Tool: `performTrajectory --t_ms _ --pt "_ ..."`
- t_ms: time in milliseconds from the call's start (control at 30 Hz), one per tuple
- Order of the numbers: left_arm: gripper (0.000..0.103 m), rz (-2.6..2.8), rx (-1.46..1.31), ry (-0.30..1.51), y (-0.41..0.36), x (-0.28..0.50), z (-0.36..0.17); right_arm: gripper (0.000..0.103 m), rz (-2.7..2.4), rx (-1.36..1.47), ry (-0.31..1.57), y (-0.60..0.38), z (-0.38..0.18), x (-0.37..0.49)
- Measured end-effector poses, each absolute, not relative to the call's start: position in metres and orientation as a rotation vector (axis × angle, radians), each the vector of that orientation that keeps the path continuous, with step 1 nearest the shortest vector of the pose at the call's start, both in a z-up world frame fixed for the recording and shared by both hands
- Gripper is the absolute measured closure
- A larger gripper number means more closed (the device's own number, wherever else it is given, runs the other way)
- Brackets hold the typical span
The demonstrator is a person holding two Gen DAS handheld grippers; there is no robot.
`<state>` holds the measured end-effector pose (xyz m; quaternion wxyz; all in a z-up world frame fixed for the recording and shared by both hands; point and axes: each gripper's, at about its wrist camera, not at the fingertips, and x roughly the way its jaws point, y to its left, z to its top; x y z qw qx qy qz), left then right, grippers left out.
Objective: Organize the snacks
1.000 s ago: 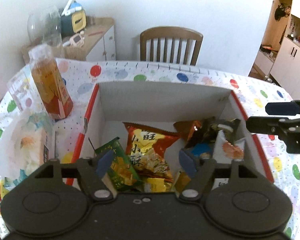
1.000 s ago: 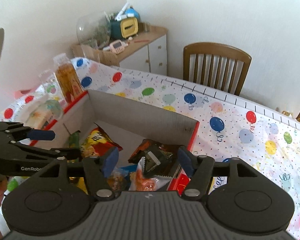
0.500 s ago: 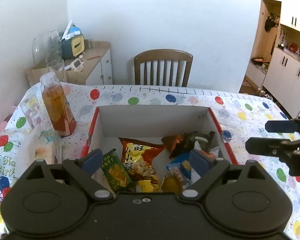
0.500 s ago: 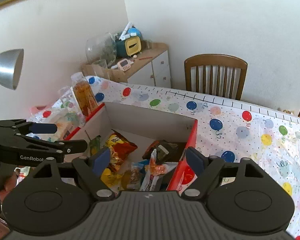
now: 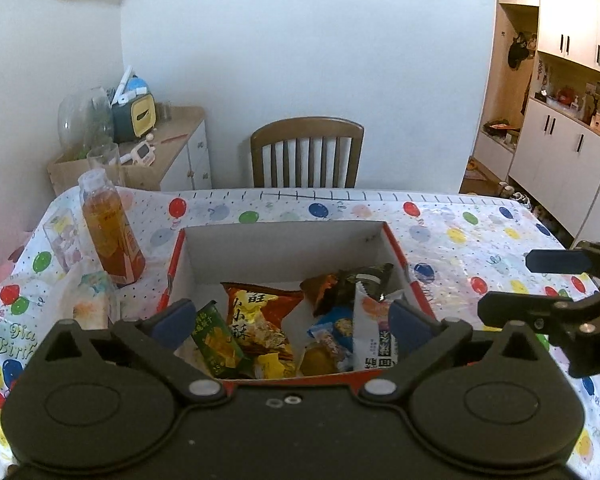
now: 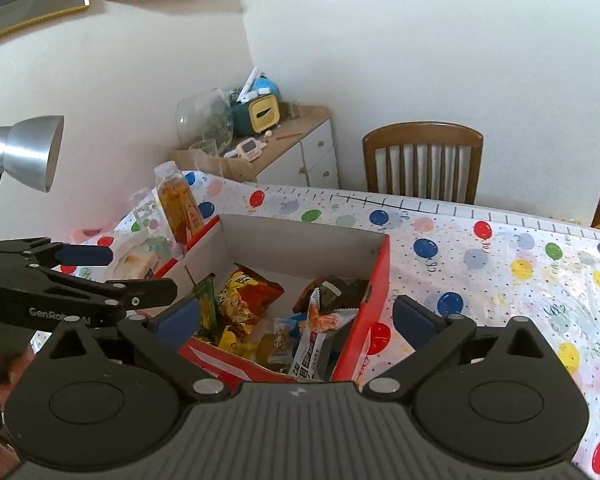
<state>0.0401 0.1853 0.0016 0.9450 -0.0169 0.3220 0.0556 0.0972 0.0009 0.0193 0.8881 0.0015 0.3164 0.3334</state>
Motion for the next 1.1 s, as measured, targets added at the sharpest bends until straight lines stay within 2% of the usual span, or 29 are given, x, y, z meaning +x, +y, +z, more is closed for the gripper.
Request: performTrajectory --t_ms 1100 --pt "0.000 0.076 -0.128 0.600 0.169 0.013 0.018 0.000 0.621 0.089 0.627 -0.024 0.025 0.078"
